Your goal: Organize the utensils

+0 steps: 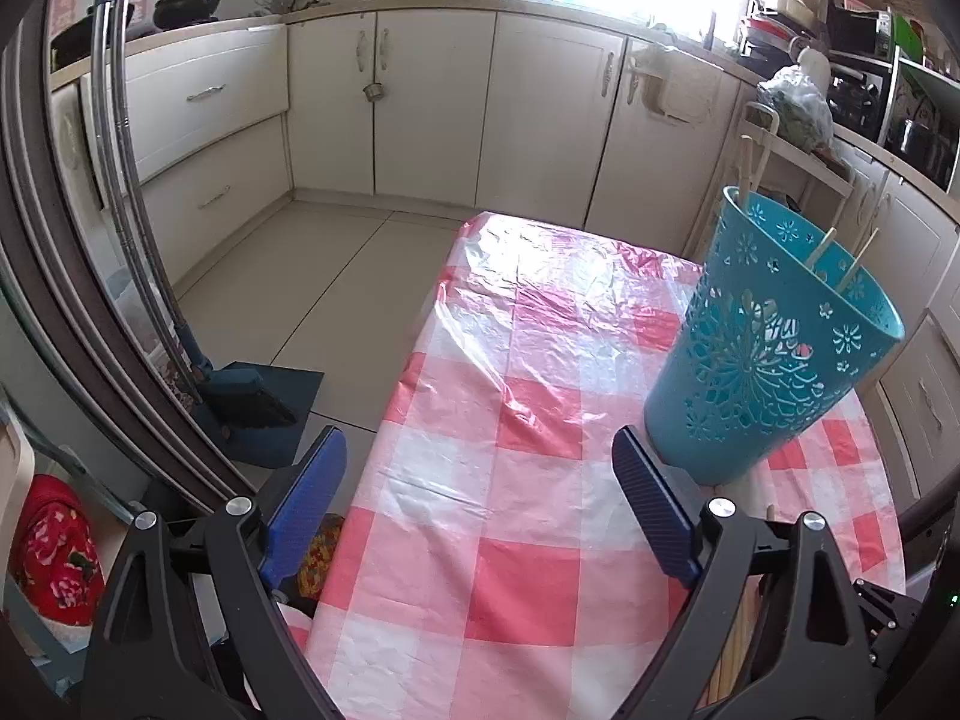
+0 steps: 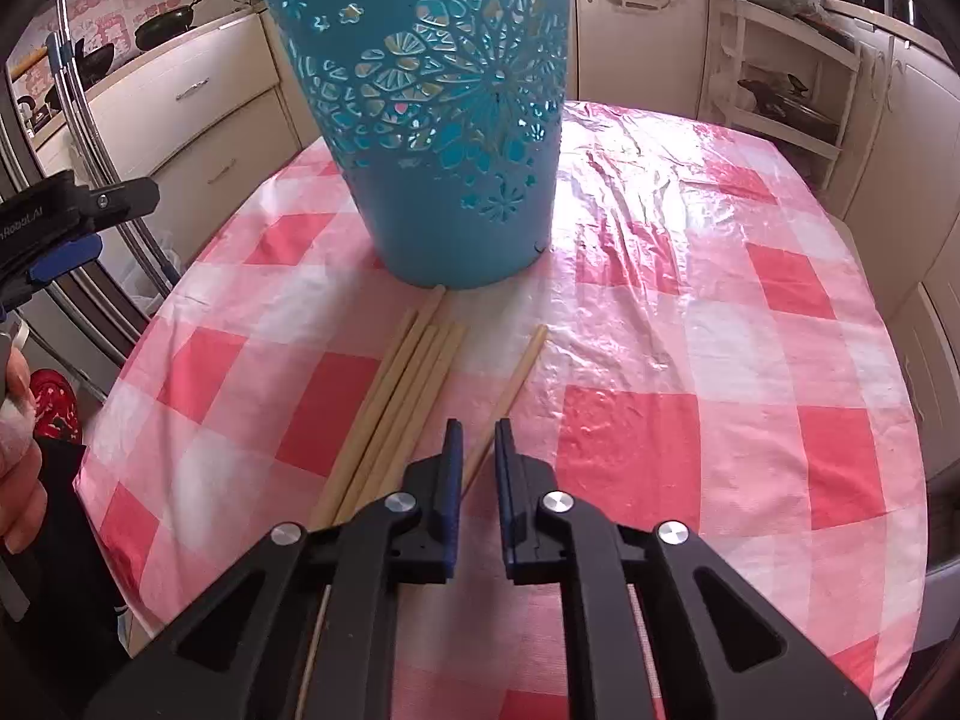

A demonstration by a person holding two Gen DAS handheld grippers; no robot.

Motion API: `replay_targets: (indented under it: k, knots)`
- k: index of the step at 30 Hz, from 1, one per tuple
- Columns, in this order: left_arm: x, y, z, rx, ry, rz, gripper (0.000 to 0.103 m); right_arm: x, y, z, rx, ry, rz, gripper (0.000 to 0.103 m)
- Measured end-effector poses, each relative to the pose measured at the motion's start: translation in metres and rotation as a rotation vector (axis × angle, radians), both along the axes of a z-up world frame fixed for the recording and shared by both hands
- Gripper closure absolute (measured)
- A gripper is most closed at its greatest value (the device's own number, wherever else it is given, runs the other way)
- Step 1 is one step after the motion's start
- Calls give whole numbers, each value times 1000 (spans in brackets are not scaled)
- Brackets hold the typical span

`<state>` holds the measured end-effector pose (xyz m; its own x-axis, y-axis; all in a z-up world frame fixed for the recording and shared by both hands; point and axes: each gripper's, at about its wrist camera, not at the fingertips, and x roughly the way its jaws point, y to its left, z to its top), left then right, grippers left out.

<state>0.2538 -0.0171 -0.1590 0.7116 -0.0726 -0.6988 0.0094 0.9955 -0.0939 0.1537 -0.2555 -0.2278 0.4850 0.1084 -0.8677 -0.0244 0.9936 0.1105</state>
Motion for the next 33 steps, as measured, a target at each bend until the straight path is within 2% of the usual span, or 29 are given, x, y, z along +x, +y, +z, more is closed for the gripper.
replay_targets:
  k: [13, 21, 27, 30, 33]
  knots:
    - [-12, -42, -4, 150, -22, -130, 16, -13, -23, 1, 43, -6, -17, 93]
    - [-16, -51, -7, 173, -12, -167, 15, -13, -28, 0, 61, -30, -35, 93]
    - [-15, -68, -29, 111, 100, -279, 14, -11, -31, -1, 77, -45, -51, 93]
    - [-19, -84, -42, 107, 150, -336, 14, -10, -33, -1, 87, -48, -50, 93]
    - [-19, -94, -52, 102, 187, -352, 14, -11, -34, -1, 96, -51, -50, 93]
